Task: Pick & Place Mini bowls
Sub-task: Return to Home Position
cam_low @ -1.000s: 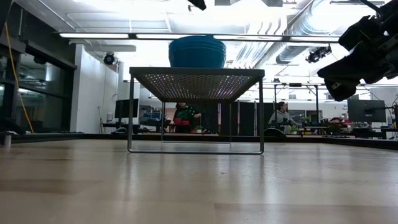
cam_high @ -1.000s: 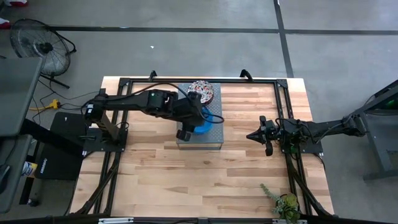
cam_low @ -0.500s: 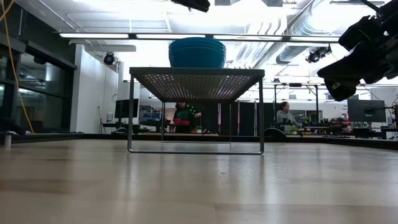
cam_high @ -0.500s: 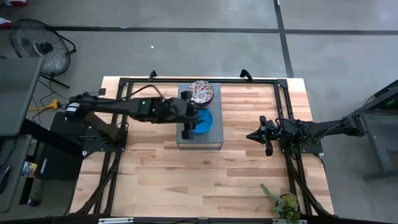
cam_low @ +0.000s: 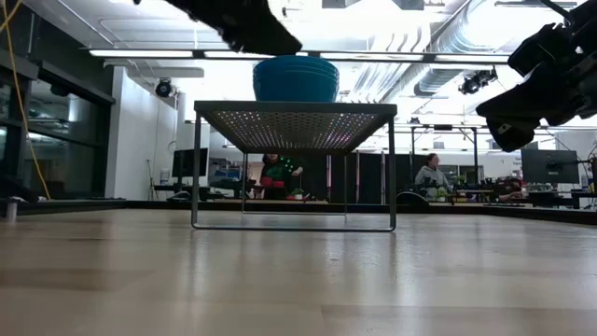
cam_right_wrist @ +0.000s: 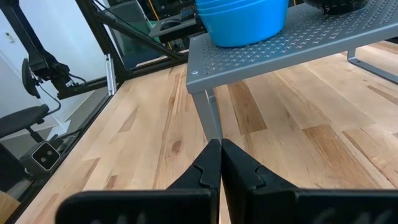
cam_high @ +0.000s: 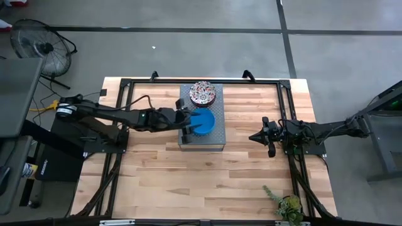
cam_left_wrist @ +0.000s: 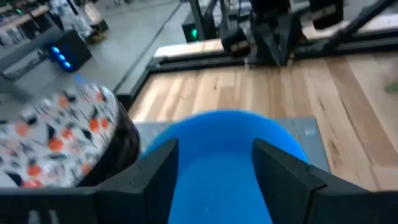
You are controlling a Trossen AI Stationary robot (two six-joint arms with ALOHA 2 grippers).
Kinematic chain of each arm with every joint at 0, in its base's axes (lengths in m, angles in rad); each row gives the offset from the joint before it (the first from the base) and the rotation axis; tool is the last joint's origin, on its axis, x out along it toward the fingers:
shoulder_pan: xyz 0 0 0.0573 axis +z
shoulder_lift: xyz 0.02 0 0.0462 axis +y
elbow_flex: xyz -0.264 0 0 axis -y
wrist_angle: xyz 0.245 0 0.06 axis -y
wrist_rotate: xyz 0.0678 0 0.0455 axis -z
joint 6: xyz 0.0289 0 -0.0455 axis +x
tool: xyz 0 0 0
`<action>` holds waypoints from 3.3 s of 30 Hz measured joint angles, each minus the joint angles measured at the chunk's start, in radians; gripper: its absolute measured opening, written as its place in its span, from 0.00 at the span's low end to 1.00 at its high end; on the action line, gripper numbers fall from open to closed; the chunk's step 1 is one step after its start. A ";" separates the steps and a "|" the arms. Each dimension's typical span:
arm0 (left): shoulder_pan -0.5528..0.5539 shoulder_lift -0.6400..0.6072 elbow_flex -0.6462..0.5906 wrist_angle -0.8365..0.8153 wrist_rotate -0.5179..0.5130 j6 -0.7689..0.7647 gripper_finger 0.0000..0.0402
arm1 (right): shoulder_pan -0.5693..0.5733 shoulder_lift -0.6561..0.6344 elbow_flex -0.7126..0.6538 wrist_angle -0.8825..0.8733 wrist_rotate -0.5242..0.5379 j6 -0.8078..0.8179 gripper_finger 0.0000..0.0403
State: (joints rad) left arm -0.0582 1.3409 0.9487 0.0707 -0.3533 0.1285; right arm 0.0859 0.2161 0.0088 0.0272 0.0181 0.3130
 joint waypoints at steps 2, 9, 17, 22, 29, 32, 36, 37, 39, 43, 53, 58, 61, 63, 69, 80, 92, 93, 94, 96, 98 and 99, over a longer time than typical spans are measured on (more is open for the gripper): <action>0.000 -0.019 -0.027 0.009 0.010 -0.006 0.49 | 0.000 0.000 0.000 0.000 0.000 0.000 0.00; 0.000 -0.124 -0.098 0.024 0.021 -0.004 0.41 | 0.000 0.000 0.000 0.000 0.000 0.000 0.00; -0.001 -0.337 -0.291 0.047 -0.006 -0.051 0.03 | 0.000 0.000 0.000 0.000 0.000 0.000 0.00; -0.001 -0.517 -0.429 0.050 -0.004 -0.017 0.01 | 0.000 0.000 0.000 0.000 0.000 0.000 0.00; 0.000 -0.841 -0.631 0.032 0.122 0.077 0.00 | 0.000 0.000 0.000 0.000 0.000 0.000 0.00; 0.000 -0.984 -0.687 0.011 0.178 0.120 0.00 | 0.000 0.000 0.000 0.000 0.000 0.000 0.00; 0.017 -1.124 -0.721 -0.096 0.221 0.130 0.00 | 0.000 0.000 0.000 0.000 0.000 0.000 0.00; 0.031 -1.145 -0.723 -0.112 0.241 0.129 0.00 | 0.000 0.000 0.000 0.000 0.000 0.000 0.00; 0.059 -1.178 -0.724 -0.131 0.293 0.129 0.00 | 0.000 0.000 0.000 0.000 0.000 0.000 0.00; 0.108 -1.218 -0.724 -0.135 0.388 0.154 0.00 | 0.000 0.000 0.000 0.000 0.000 0.000 0.00; 0.124 -1.299 -0.853 0.033 0.393 0.128 0.00 | 0.000 0.000 0.000 0.000 0.000 0.000 0.00; 0.124 -1.309 -0.906 0.154 0.379 0.149 0.00 | 0.000 0.000 0.000 0.000 0.000 0.000 0.00; 0.124 -1.309 -0.932 0.208 0.385 0.151 0.00 | 0.000 0.000 0.000 0.000 0.000 0.000 0.00; 0.124 -1.311 -0.932 0.198 0.387 0.152 0.00 | 0.000 0.000 0.000 0.000 0.000 0.000 0.00; 0.124 -1.310 -0.934 0.178 0.388 0.208 0.00 | 0.000 0.000 0.000 0.000 0.000 0.000 0.00; 0.124 -1.335 -0.936 0.011 0.370 0.282 0.00 | 0.000 0.000 0.000 0.000 0.000 0.000 0.00; 0.123 -1.334 -0.937 -0.065 0.367 0.313 0.00 | 0.000 0.000 0.000 0.000 0.000 0.000 0.00; 0.123 -1.334 -0.937 -0.066 0.365 0.313 0.00 | 0.000 0.000 0.000 0.000 0.000 0.000 0.00; 0.123 -1.334 -0.937 -0.066 0.366 0.313 0.00 | 0.000 0.000 0.000 0.000 0.000 0.000 0.00; 0.123 -1.334 -0.937 -0.066 0.366 0.313 0.00 | 0.000 0.000 0.000 0.000 0.000 0.000 0.00; 0.123 -1.334 -0.937 -0.066 0.366 0.313 0.00 | 0.000 0.000 0.000 0.000 0.000 0.000 0.00; 0.123 -1.334 -0.937 -0.066 0.366 0.313 0.00 | 0.000 0.000 0.000 0.000 0.000 0.000 0.00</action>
State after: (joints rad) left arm 0.0650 0.0067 0.0120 0.0051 0.0132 0.4412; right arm 0.0856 0.2165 0.0090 0.0273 0.0181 0.3130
